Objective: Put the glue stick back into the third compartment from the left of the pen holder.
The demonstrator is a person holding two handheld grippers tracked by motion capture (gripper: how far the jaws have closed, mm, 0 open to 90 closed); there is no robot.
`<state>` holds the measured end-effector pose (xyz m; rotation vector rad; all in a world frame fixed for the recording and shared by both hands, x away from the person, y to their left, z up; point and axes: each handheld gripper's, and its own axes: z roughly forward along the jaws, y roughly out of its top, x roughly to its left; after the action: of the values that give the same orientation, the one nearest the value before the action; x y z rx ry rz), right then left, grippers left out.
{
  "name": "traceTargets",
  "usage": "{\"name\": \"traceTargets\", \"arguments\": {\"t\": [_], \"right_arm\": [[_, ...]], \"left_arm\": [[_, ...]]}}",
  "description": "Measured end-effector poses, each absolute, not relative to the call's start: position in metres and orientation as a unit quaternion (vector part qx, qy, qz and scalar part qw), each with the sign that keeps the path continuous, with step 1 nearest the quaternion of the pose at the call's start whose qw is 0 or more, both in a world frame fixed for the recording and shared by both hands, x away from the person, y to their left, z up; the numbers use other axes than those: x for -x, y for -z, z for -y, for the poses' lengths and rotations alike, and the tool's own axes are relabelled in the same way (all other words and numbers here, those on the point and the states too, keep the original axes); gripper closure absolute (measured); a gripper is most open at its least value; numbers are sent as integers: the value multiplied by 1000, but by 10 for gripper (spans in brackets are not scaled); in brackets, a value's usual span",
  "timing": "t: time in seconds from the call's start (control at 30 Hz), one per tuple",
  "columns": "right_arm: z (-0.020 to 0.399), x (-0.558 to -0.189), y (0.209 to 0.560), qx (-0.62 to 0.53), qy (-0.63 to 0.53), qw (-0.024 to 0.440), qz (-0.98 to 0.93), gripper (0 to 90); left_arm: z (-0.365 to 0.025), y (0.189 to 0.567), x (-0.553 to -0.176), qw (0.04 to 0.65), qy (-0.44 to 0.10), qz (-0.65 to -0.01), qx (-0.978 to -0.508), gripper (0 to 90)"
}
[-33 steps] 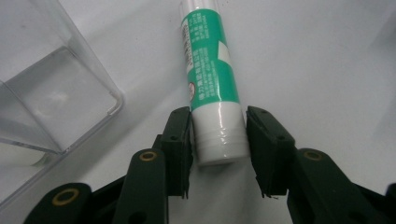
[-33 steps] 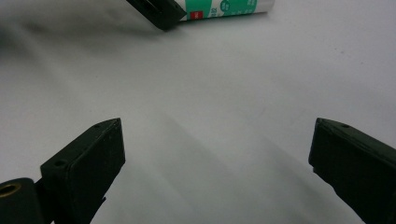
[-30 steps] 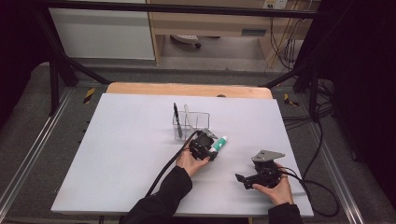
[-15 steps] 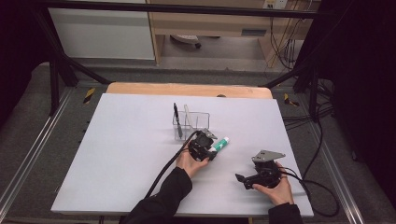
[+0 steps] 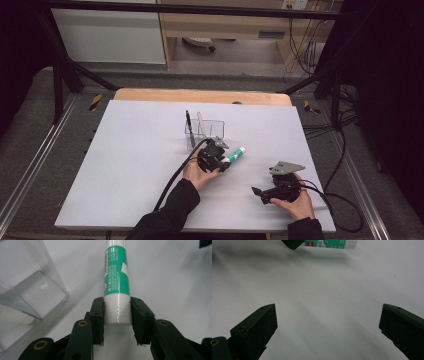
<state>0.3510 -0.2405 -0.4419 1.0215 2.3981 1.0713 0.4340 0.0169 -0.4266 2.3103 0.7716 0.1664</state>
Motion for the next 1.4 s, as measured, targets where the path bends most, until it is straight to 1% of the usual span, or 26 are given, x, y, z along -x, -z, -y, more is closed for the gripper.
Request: {"name": "traceTargets", "arguments": {"t": [0.27, 0.53, 0.77, 1.13, 1.4], "right_arm": [[229, -348, 437, -325, -370, 176, -852, 5], [198, -345, 430, -262, -337, 210, -880, 12], [170, -346, 422, -206, -323, 240, -892, 32], [144, -345, 417, -134, -273, 275, -912, 50], [139, -342, 414, -89, -263, 298, -913, 119]], "left_arm": [[-42, 418, -426, 331, -46, -280, -900, 642], [-67, 407, -414, 318, -43, -266, -909, 642], [-77, 395, -409, 304, -42, -254, -917, 642], [-68, 384, -404, 272, -40, -224, -935, 642], [-48, 380, -398, 263, -33, -203, -943, 642]]}}
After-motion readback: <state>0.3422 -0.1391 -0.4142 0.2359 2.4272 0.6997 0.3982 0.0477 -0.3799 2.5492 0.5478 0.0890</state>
